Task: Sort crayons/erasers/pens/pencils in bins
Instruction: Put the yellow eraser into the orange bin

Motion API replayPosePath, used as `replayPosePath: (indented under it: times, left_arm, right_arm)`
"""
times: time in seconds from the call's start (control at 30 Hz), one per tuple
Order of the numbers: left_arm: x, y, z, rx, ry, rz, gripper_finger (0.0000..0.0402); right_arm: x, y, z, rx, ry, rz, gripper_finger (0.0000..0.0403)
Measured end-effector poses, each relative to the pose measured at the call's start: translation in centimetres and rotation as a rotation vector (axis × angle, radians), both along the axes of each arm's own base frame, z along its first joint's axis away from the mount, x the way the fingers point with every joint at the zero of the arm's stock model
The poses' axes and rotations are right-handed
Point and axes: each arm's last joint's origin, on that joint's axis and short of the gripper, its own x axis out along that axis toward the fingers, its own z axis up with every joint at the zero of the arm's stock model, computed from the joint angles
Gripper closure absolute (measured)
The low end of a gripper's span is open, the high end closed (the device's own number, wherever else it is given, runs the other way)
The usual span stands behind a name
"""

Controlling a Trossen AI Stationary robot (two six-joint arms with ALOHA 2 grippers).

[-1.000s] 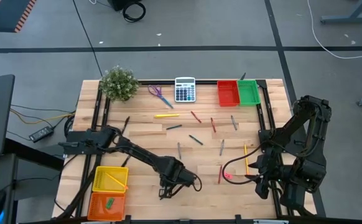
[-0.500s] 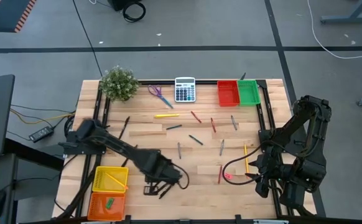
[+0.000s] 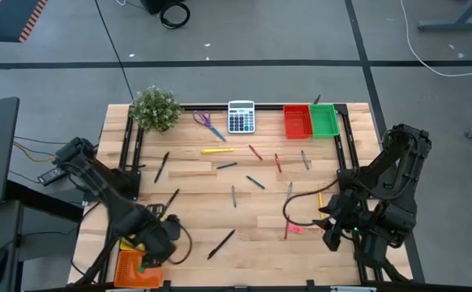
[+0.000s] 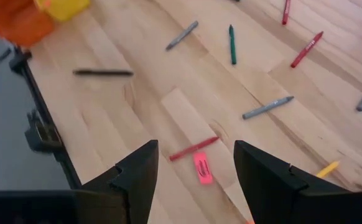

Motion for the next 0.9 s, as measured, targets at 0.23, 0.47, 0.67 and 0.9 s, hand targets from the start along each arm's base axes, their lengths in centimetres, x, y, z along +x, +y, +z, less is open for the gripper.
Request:
replayPosePath:
  times: [0.23, 0.47, 0.67, 0.9]
  left_arm:
    - [-3.6, -3.1, -2.2, -0.029, -0.069, 0.021, 0.0349]
    - [-5.6, -3.8, -6.2, -0.058, -0.019, 0.054, 0.0343]
    - [-6.1, -5.0, -7.7, -0.185, -0.048, 0.077, 0.0349]
    - [-6.6, -6.0, -9.2, -0.155, -0.023, 0.047, 0.0349]
  right_arm:
    - [2.7, -0.4, 0.4, 0.080, -0.160, -0.115, 0.0187]
    - [5.0, -1.5, 0.7, 0.116, -0.233, -0.209, 0.0187]
    - [5.7, -2.1, 0.8, 0.123, -0.243, -0.246, 0.0187]
    - [6.5, -2.9, 0.8, 0.113, -0.244, -0.280, 0.0187]
